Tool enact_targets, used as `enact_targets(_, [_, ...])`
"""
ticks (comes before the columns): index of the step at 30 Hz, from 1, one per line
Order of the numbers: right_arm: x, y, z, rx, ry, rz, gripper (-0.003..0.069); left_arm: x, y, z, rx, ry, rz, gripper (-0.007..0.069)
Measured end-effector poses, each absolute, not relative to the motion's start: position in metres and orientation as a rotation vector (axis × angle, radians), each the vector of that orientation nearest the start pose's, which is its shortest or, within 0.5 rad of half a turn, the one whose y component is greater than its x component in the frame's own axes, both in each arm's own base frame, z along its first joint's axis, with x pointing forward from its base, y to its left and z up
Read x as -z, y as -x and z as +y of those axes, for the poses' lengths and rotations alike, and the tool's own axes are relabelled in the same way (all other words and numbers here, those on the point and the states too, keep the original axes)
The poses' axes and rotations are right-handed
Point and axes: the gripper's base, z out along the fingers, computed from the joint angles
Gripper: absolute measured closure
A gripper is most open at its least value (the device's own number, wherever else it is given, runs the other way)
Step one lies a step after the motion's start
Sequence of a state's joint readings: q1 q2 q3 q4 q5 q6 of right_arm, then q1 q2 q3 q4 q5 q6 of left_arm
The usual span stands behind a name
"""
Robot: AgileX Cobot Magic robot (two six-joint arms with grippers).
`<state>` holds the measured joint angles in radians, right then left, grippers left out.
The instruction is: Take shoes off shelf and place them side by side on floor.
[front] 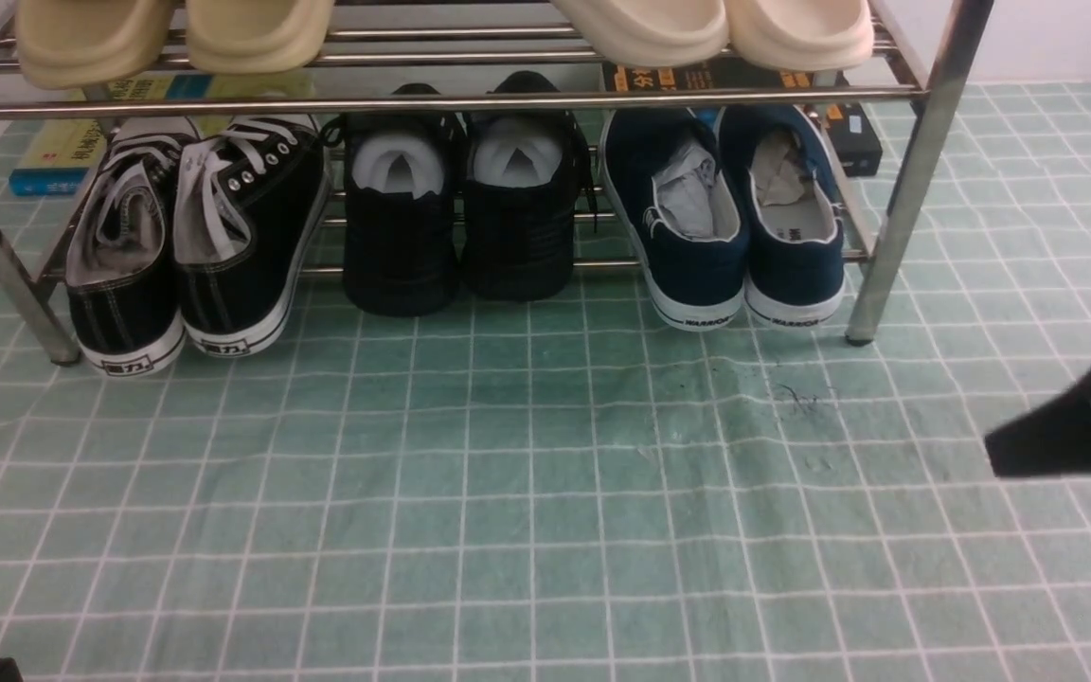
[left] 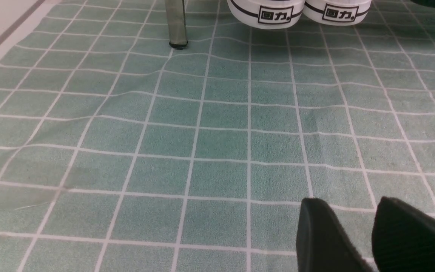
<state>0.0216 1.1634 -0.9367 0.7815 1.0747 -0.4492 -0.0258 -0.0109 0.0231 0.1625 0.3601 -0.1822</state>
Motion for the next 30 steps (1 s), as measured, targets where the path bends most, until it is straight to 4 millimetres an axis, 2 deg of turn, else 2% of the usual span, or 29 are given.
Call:
enact_targets(3, [-0.334, -0.246, 0.069, -0.912, 0.302, 2.474, 0.0573, -0.174, -0.053, 0.004, -0.014, 0.044, 1.851, 0.0385])
enact_targets(4, [-0.336, -0.247, 0.07, -0.911, 0.309, 2.467, 0.0571, -0.174, -0.053, 0.004, -0.014, 0.044, 1.851, 0.0385])
enact_targets(6, [-0.341, -0.262, 0.081, -0.91, 0.364, 2.455, 0.0549, -0.174, -0.053, 0.004, -0.014, 0.044, 1.851, 0.0385])
enact_targets(9, [-0.353, -0.287, 0.115, -0.866, 0.505, 2.43, 0.0488, -0.174, -0.053, 0.004, -0.014, 0.044, 1.851, 0.0385])
enact_targets(14, [-0.354, -0.323, 0.155, -0.705, 0.568, 2.439, 0.0361, -0.174, -0.053, 0.004, -0.014, 0.044, 1.851, 0.0385])
enact_targets(16, [-0.351, -0.338, 0.168, -0.611, 0.578, 2.439, 0.0303, -0.174, -0.053, 0.004, -0.014, 0.044, 1.851, 0.0385])
enact_targets(21, [-0.337, -0.37, 0.199, -0.433, 0.649, 2.406, 0.0217, -0.174, -0.053, 0.004, -0.014, 0.044, 1.851, 0.0385])
enact_targets(26, [-0.318, -0.394, 0.215, -0.324, 0.681, 2.395, 0.02, -0.174, -0.053, 0.004, -0.014, 0.044, 1.851, 0.0382])
enact_targets(30, [-0.298, -0.408, 0.22, -0.28, 0.676, 2.402, 0.02, -0.174, -0.053, 0.004, -0.014, 0.044, 1.851, 0.0384])
